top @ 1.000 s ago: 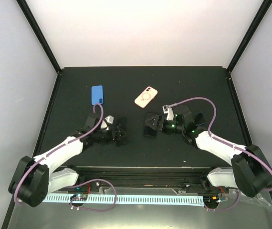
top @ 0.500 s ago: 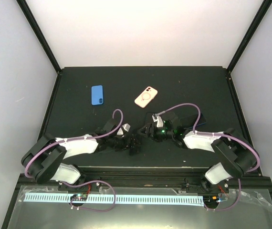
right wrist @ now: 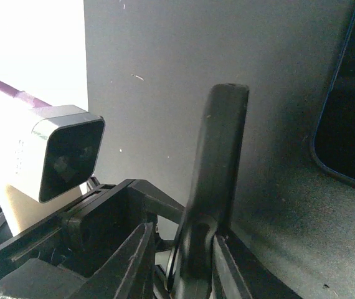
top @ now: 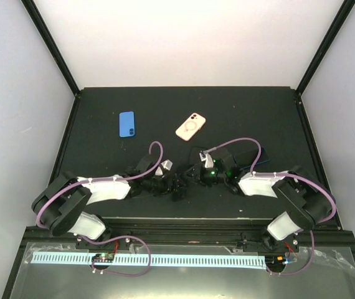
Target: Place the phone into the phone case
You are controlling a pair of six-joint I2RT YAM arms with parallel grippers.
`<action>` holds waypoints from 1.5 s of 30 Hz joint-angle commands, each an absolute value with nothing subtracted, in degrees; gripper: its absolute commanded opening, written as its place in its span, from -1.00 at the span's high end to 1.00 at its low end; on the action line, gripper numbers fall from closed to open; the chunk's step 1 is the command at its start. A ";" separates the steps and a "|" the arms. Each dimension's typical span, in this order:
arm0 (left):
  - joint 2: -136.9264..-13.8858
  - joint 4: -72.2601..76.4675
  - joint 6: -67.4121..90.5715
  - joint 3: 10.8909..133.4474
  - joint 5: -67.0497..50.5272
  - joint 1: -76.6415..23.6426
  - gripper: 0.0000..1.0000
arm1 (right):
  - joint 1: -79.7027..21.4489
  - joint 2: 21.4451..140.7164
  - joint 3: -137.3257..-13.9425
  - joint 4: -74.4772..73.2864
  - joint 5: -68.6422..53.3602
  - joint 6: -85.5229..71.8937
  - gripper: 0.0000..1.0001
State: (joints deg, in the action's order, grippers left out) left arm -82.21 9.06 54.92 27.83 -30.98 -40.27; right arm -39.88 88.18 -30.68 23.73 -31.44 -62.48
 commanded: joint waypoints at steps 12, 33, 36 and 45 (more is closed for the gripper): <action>-78.53 4.28 52.93 29.19 -27.04 -40.72 -0.73 | -40.26 90.96 -31.66 24.24 -29.32 -62.76 0.53; -70.35 -3.59 49.83 26.77 -21.90 -36.89 -0.78 | -41.18 92.75 -34.31 25.66 -31.38 -65.60 0.48; -66.16 -6.09 49.59 25.33 -21.56 -33.27 -0.77 | -42.16 93.53 -35.12 26.54 -31.85 -66.74 0.47; -53.79 -15.69 46.77 23.29 -20.97 -23.05 -0.75 | -44.88 95.64 -41.19 24.36 -31.55 -66.85 0.34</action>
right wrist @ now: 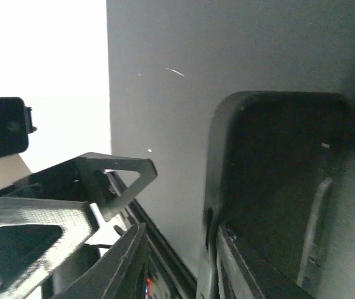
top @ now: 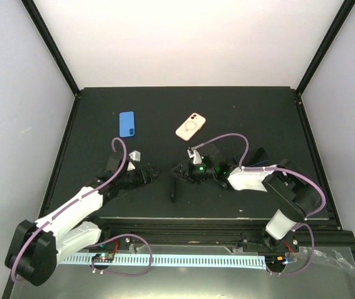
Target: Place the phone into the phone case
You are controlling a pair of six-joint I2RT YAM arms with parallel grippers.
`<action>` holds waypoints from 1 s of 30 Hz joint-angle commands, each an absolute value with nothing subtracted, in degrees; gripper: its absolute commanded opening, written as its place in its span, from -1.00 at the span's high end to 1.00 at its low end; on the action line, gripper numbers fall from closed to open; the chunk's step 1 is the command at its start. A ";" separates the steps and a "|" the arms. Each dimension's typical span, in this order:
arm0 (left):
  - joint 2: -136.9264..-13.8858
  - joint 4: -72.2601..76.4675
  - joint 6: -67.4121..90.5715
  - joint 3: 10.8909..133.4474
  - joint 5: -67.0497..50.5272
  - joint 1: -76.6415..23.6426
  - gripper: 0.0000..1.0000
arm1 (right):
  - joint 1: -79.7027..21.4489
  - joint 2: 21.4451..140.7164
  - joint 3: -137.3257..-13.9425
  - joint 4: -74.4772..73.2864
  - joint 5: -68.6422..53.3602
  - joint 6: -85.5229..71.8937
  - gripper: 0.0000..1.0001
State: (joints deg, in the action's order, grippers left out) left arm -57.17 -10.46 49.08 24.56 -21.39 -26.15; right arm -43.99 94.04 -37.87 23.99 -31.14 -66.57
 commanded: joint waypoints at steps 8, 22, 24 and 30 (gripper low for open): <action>-54.61 -15.60 44.75 23.00 -23.61 -21.45 -0.74 | -45.12 95.73 -43.27 20.38 -30.10 -65.73 0.06; -61.52 -12.83 40.45 23.47 -24.07 -21.49 -0.75 | -32.06 83.27 -45.43 -6.07 -19.43 -55.36 -0.80; -63.17 -11.79 40.30 23.63 -24.49 -21.59 -0.74 | -29.51 81.30 -46.14 -10.45 -16.29 -54.55 -0.94; -68.61 -8.43 40.50 23.98 -26.67 -22.24 -0.68 | -21.29 80.49 -52.17 -27.37 -6.16 -52.33 -1.00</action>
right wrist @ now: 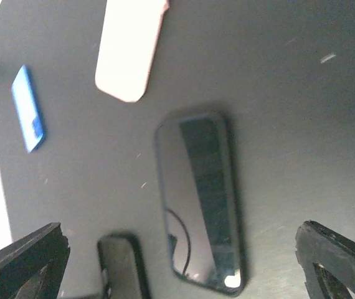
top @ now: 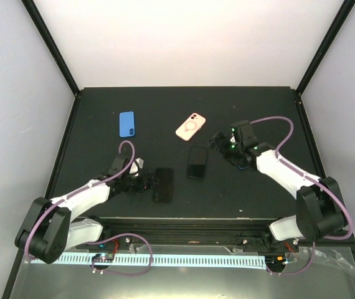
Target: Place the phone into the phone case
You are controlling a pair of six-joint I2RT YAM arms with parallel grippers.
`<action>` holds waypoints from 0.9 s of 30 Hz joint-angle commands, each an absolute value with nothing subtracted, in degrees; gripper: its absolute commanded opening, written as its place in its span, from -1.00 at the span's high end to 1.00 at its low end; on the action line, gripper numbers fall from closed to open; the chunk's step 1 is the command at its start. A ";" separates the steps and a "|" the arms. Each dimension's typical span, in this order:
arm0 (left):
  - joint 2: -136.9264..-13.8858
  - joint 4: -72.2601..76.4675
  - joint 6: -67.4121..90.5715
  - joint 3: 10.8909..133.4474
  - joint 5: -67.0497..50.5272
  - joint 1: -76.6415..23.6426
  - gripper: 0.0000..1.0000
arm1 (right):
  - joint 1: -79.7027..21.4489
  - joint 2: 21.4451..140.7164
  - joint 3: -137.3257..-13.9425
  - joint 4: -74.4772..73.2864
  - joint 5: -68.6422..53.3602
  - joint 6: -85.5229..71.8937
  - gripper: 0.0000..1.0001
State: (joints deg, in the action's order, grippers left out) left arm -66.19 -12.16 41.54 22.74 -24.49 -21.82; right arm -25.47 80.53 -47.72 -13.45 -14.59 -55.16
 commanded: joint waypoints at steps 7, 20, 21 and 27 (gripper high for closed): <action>-70.74 -5.62 42.33 23.84 -27.17 -24.34 -0.66 | -9.95 84.67 -55.78 -35.64 -5.02 -52.26 -0.99; -72.29 -1.33 46.95 22.33 -27.93 -28.09 -0.65 | -2.47 94.27 -63.23 -45.27 -2.72 -60.21 -0.78; -72.14 -0.87 47.36 22.20 -27.90 -28.58 -0.65 | -2.30 94.83 -63.58 -45.34 -2.87 -60.59 -0.76; -71.39 -2.35 48.14 22.21 -27.18 -31.18 -0.66 | -1.87 97.64 -64.82 -45.82 -3.33 -63.65 -0.74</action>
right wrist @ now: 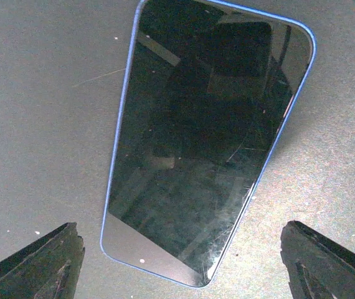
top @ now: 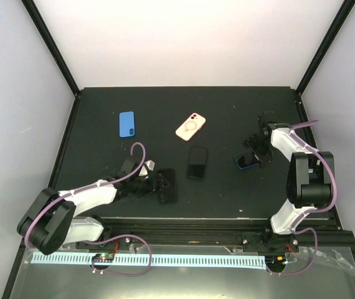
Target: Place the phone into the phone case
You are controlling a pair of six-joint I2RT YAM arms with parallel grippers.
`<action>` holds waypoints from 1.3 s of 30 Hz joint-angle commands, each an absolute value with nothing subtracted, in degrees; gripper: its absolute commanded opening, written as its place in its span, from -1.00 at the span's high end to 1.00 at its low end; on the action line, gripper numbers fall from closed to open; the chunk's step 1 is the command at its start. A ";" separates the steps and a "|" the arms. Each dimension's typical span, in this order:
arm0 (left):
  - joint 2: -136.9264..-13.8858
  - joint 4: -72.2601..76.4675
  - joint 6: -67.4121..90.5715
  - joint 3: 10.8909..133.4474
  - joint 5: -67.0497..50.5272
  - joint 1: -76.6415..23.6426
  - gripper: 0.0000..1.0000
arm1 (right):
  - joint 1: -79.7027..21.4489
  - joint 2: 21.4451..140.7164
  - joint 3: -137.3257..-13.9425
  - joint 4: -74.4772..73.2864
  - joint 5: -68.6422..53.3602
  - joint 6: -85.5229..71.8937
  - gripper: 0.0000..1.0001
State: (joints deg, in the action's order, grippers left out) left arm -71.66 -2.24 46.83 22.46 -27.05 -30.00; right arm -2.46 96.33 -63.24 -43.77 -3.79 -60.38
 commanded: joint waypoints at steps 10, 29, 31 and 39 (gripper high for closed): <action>-67.21 -1.50 51.18 20.13 -26.44 -33.48 -0.68 | -1.32 102.73 -67.44 -46.52 -3.47 -65.48 -0.73; -68.65 -0.08 52.91 20.57 -25.27 -36.41 -0.68 | -1.10 110.93 -70.40 -47.16 -6.76 -68.19 -0.63; -68.56 -0.09 53.04 20.63 -25.22 -36.42 -0.69 | -1.06 111.09 -70.32 -47.39 -6.25 -68.39 -0.63; -67.96 -0.29 53.28 21.01 -24.85 -36.73 -0.69 | -0.79 112.57 -71.48 -49.35 -4.89 -69.59 -0.70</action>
State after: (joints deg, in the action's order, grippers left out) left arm -68.36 -1.61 52.73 20.21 -25.69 -36.14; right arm -1.39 109.36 -71.72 -48.42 -6.07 -68.10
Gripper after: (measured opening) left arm 0.843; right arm 0.845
